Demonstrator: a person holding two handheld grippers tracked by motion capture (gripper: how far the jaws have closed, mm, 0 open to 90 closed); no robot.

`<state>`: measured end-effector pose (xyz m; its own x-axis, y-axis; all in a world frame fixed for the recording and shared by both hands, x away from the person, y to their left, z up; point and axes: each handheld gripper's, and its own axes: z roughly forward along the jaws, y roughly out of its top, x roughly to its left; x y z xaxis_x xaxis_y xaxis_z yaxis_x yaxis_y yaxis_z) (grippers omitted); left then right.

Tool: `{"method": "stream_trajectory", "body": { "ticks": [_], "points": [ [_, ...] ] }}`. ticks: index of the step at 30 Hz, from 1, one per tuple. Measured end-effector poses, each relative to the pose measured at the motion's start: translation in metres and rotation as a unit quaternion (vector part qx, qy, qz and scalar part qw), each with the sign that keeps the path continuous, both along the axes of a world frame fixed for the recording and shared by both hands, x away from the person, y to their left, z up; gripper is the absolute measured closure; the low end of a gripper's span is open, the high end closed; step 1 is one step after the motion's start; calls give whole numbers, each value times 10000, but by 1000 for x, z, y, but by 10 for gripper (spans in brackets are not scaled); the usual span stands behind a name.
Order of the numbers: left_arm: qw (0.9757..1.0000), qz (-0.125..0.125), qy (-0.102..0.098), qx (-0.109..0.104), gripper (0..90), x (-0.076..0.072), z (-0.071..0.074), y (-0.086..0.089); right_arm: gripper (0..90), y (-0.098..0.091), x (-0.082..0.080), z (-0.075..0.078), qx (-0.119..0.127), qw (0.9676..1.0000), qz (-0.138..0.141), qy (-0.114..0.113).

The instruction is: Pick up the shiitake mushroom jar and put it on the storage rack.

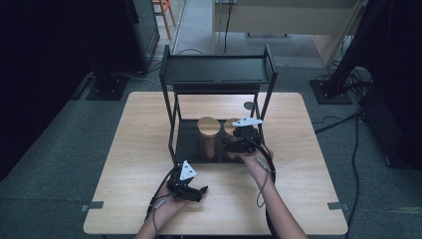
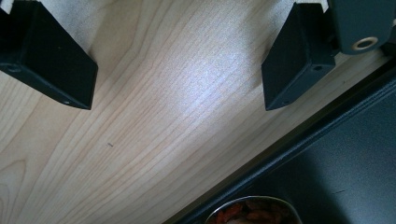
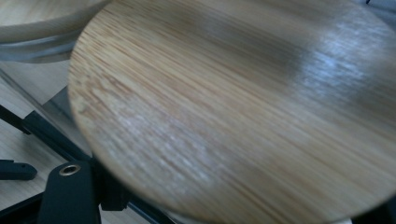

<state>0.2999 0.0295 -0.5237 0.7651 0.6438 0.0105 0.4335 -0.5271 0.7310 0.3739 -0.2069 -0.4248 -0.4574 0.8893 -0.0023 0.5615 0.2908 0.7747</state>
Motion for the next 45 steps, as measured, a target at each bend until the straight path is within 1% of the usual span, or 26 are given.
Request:
{"method": "stream_trajectory", "body": {
  "ticks": [4,12,24,31,36,39,45],
  "points": [
    [10000,-11,-1,-4,110,0,0,0,247,1,2,-3,-36,10000,-7,14],
    [10000,-9,3,-5,110,0,0,0,247,3,6,-4,46,10000,9,24],
    [10000,-10,5,-1,109,0,0,0,245,2,5,-5,82,9999,43,62],
    [10000,-9,5,-2,110,0,0,0,235,2,5,-5,26,9999,48,100],
    [10000,-10,6,-1,110,0,0,0,226,3,4,-8,-105,9999,65,121],
    [10000,-11,3,-6,109,0,0,0,226,2,3,-9,-82,9999,48,111],
    [10000,-11,0,-5,110,0,0,0,226,-1,-1,-9,-67,9998,14,187]
  ]
}}
